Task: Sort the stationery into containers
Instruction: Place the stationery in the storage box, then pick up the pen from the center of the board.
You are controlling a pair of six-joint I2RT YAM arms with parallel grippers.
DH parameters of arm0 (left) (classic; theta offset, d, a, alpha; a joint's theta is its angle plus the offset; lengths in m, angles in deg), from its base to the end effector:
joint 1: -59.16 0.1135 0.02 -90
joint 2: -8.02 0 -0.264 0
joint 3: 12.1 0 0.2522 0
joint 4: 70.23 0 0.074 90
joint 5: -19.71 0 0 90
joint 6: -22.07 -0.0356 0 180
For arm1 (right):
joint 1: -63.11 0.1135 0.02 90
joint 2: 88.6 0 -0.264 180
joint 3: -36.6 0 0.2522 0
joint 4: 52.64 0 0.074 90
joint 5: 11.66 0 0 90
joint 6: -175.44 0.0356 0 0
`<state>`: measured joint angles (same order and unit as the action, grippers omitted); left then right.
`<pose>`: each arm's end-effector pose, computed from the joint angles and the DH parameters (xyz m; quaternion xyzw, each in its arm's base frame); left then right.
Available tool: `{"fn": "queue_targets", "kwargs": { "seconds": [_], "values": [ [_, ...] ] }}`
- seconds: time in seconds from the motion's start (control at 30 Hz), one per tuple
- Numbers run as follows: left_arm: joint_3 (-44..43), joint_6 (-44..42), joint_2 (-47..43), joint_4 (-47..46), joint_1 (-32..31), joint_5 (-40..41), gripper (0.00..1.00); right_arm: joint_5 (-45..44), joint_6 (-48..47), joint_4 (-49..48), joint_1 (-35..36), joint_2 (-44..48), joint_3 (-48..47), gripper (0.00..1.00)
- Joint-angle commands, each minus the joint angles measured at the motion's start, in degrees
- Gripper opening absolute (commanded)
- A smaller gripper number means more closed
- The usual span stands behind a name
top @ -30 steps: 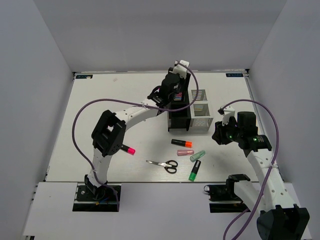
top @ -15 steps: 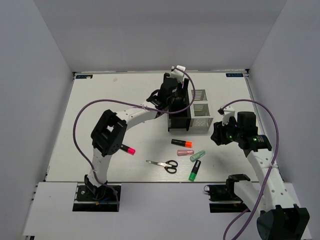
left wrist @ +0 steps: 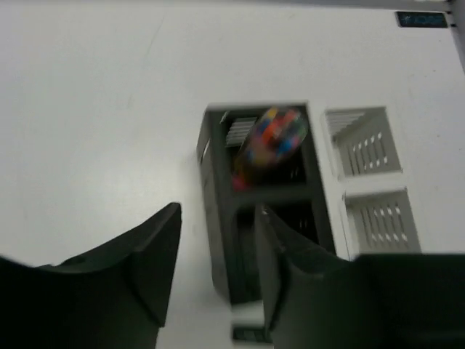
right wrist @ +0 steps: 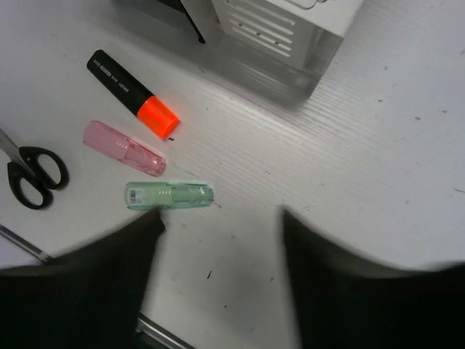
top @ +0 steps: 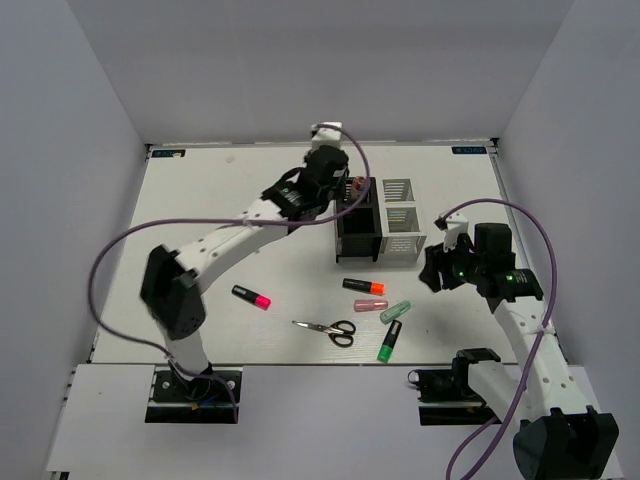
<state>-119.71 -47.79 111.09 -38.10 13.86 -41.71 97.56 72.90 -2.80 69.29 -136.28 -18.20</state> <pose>0.3106 -0.2897 0.3419 0.0557 0.8368 -0.0938 0.5365 0.1693 0.0301 0.2670 -0.2129 0.8803 0.1308 0.4032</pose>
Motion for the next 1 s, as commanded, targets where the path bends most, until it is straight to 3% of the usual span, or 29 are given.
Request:
{"fn": "queue_targets", "kwargs": {
  "seconds": [0.0,0.03,0.07,0.1,0.13,0.17,0.2,0.23,0.33,0.4,0.5,0.7,0.97],
  "values": [
    [4.78,31.71,-11.20,39.39,1.26,9.13,0.61,4.67,-3.02,1.97,0.33,-1.36,-1.76,0.90],
    [10.81,35.46,-15.05,43.03,1.96,7.91,0.76,5.21,-3.28,2.68,0.50,-1.80,-2.11,0.91],
    [17.31,41.24,-18.74,43.93,5.97,3.63,0.76,6.08,-3.29,3.21,0.59,-2.50,-2.38,0.91],
    [22.95,47.12,-22.26,44.64,7.58,-1.37,0.74,6.44,-3.72,3.30,0.68,-2.33,-2.29,0.51],
    [24.92,49.71,-23.34,45.43,10.90,-3.77,0.71,6.61,-3.64,2.95,0.59,-2.33,-2.03,0.25],
    [28.24,54.00,-25.61,48.14,12.33,-5.71,0.64,6.09,-2.94,2.69,0.59,-2.24,-1.94,0.06],
    [30.54,56.65,-26.16,48.95,14.78,-8.34,0.64,5.92,-2.67,2.42,0.77,-2.15,-1.94,0.01],
    [31.61,56.94,-26.51,49.04,15.41,-9.06,0.62,5.39,-2.50,2.25,0.59,-2.24,-1.77,0.05],
    [34.16,59.58,-27.30,49.31,17.43,-10.56,0.50,4.07,-2.05,1.89,0.68,-2.50,-1.85,0.33],
    [36.09,61.42,-26.87,48.17,18.57,-12.05,0.44,3.54,-1.88,1.89,0.59,-2.77,-1.94,0.39],
    [37.85,62.91,-24.42,46.41,20.51,-15.38,0.44,3.36,-1.88,2.16,0.68,-3.38,-2.12,0.46],
    [38.74,64.41,-16.69,43.87,21.31,-16.89,0.44,2.93,-1.88,2.33,0.77,-3.03,-2.29,0.46],
    [40.23,62.66,-14.39,37.44,21.83,-16.27,0.48,3.19,-2.41,2.60,0.77,-2.68,-2.29,0.47]
  ]
}}
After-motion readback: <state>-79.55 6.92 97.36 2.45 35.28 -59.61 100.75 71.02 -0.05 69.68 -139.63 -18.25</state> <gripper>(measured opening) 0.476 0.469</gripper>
